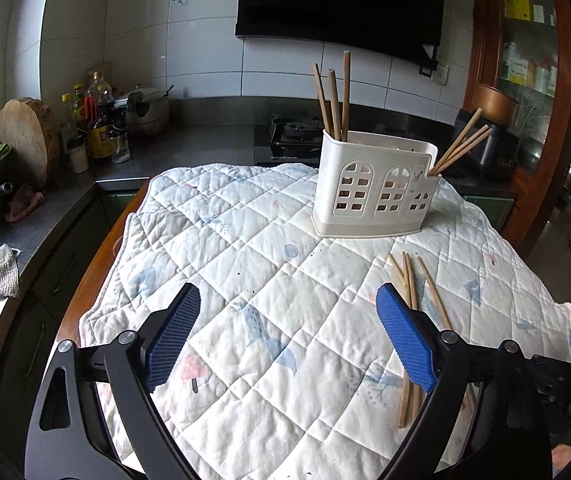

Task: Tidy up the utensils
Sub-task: 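Close the right tool on a wooden chopstick on the mat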

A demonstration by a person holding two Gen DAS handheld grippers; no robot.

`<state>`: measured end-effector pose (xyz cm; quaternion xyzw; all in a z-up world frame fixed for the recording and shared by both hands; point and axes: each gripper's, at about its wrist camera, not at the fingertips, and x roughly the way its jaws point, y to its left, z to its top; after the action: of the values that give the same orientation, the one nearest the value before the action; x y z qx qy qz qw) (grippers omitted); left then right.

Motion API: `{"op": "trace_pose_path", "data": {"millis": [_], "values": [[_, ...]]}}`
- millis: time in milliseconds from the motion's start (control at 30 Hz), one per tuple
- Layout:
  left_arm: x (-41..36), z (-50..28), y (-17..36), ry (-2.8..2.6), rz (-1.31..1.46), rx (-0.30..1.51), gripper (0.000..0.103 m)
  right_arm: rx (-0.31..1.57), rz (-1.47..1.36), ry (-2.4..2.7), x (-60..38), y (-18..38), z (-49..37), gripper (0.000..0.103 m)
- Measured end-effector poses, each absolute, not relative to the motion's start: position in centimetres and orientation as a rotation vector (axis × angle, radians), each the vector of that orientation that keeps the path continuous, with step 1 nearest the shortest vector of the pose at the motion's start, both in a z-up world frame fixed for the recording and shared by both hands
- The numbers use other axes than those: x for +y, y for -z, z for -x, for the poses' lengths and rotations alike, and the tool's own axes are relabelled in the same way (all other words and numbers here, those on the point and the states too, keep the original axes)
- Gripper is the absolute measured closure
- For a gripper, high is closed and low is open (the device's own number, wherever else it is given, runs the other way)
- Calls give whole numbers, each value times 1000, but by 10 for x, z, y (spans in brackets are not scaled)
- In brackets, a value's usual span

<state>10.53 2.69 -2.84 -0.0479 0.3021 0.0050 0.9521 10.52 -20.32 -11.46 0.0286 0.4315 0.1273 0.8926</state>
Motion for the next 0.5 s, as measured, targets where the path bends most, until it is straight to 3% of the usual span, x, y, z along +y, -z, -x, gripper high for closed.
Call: {"op": "trace_pose_path", "data": {"millis": [333,500], "values": [[21,-108,55,11,106,689,14,925,-58,-230,-199,124,-114,86],[10,-110,66,39,107,722,14,925,-36,-222,-198,125,-114,88]]}}
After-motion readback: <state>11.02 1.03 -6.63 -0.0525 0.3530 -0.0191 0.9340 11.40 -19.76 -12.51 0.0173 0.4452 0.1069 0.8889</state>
